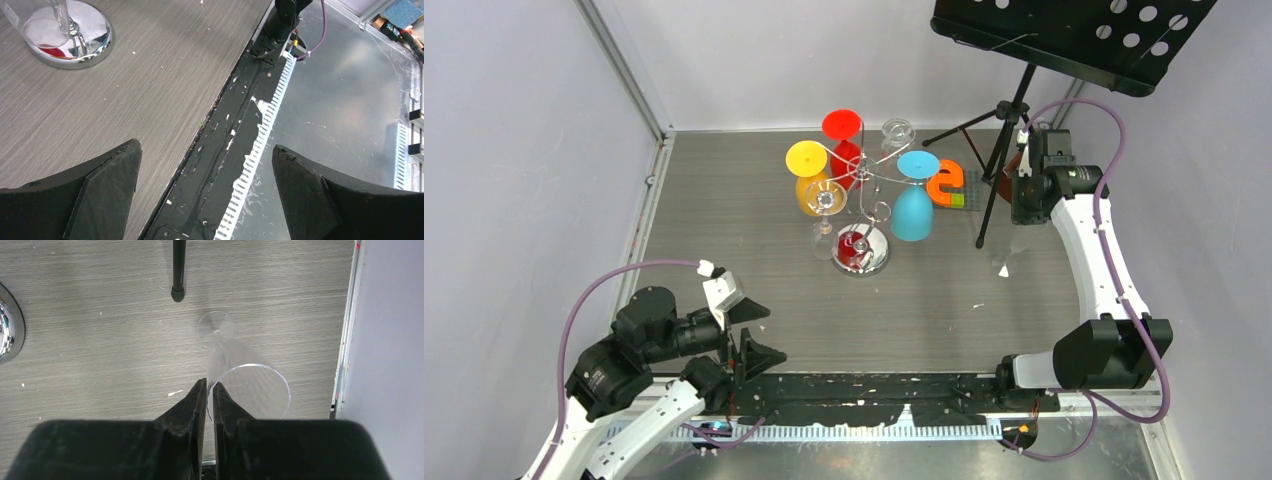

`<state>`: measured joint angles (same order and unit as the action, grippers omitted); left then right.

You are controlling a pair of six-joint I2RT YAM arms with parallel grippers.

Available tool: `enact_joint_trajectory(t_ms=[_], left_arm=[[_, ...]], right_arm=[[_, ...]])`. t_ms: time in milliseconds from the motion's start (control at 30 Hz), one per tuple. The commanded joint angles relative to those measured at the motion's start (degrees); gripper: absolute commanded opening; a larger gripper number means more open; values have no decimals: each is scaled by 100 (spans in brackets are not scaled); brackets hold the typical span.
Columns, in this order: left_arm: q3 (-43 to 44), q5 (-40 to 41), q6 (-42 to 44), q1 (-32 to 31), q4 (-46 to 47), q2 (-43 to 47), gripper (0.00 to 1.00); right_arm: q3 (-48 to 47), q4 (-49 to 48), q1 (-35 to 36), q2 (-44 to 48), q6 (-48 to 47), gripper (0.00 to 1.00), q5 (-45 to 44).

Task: Take the wine glass off the wine glass rack
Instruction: Place the wine glass at the center of the board.

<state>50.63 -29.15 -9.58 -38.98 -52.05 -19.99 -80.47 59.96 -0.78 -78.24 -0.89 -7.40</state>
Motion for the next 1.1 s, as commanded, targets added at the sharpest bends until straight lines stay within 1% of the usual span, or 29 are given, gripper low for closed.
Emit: enact_joint_trajectory(t_ms=[0, 67, 200, 267, 300, 333, 467, 600, 767, 867, 1067], left_arm=[[62, -80, 31, 13, 269, -30, 100], [59, -96, 27, 13, 281, -40, 100], [52, -101, 18, 13, 275, -46, 100], [52, -104, 18, 13, 277, -43, 100], [56, -101, 18, 13, 268, -48, 100], [72, -93, 18, 13, 258, -49, 100], [168, -22, 9, 13, 237, -79, 100], [310, 64, -15, 13, 236, -197, 100], [475, 144, -177, 13, 352, -374, 99], [577, 234, -316, 13, 518, -465, 100], [933, 465, -733, 13, 825, -775, 100]], right_arm=[[-67, -204, -19, 134, 88, 16, -40], [-36, -232, -19, 155, 85, 19, -34], [-63, -245, -25, 199, 88, 30, -57], [-95, -237, -21, 216, 181, 33, -90], [-139, -221, -20, 235, 215, 35, -106], [-168, -198, -19, 266, 231, 39, -142], [-431, -129, -25, 378, 282, 45, -251], [-929, 144, -24, 399, 299, 48, -262], [-1398, 235, -24, 625, 328, 53, -160], [-1546, 232, -14, 800, 353, 55, 46], [-1496, 61, -12, 1189, 596, 57, 604]])
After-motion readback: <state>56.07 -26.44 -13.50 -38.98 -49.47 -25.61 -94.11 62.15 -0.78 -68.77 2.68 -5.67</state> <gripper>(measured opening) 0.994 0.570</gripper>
